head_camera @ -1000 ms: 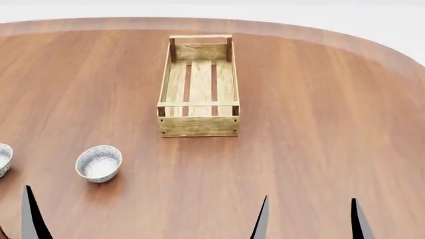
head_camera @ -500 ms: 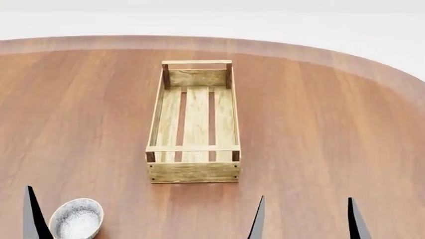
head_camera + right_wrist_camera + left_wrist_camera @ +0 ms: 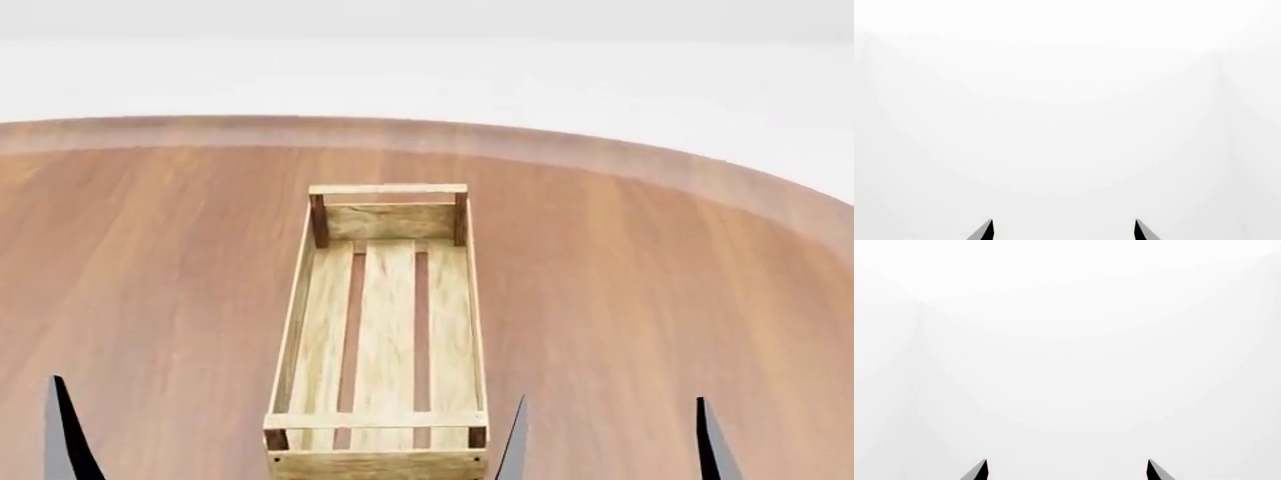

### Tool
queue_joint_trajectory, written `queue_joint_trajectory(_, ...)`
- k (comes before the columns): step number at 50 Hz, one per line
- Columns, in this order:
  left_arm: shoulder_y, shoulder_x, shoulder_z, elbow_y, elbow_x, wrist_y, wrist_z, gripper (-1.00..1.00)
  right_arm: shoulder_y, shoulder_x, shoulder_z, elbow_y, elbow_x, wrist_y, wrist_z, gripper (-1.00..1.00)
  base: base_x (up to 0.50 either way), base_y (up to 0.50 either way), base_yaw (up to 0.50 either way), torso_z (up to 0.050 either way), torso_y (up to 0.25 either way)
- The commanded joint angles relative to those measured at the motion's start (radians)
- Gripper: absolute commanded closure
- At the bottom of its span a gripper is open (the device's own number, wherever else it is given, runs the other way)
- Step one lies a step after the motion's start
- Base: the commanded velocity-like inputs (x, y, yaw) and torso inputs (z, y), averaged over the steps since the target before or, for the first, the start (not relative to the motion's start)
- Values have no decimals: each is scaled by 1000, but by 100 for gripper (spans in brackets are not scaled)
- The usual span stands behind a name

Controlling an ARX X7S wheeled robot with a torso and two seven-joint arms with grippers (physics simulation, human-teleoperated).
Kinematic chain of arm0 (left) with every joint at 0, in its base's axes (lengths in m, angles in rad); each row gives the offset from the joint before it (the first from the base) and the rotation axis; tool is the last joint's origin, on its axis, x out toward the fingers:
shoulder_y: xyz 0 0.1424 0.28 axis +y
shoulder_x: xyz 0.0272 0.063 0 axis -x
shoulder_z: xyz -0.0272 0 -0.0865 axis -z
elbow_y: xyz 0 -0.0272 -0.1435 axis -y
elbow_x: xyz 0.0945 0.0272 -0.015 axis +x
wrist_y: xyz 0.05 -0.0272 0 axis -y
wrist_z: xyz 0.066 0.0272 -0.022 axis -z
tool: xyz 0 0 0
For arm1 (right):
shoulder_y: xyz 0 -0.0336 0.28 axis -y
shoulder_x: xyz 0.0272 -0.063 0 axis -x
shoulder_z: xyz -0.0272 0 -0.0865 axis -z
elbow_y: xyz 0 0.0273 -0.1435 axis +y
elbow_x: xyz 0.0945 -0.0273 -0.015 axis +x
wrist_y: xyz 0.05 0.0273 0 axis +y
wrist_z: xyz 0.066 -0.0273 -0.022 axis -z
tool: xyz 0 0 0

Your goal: Stack the right bowl on the left bowl and place them in the tray.

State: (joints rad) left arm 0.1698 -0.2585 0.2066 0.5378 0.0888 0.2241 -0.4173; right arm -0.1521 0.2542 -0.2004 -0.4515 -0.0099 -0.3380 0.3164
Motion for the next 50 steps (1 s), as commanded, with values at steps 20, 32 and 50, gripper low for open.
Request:
queue_joint_trajectory(20, 12, 1, -15, 25, 19, 12, 6, -100, -3, -8, 7, -3, -51, -3, 3, -100, 500, 74, 0, 0, 1)
queue_joint_trajectory(32, 14, -4, -8, 38, 24, 2, 2, -100, -4, 1, 8, 14, -10, -53, 9, -100, 147, 20, 0, 0, 0)
queue_joint_trajectory(50, 3, -4, 1, 39, 25, -85, 2, -100, -3, 8, 0, 10, -8, -48, 17, -100, 0, 0, 0, 1, -116)
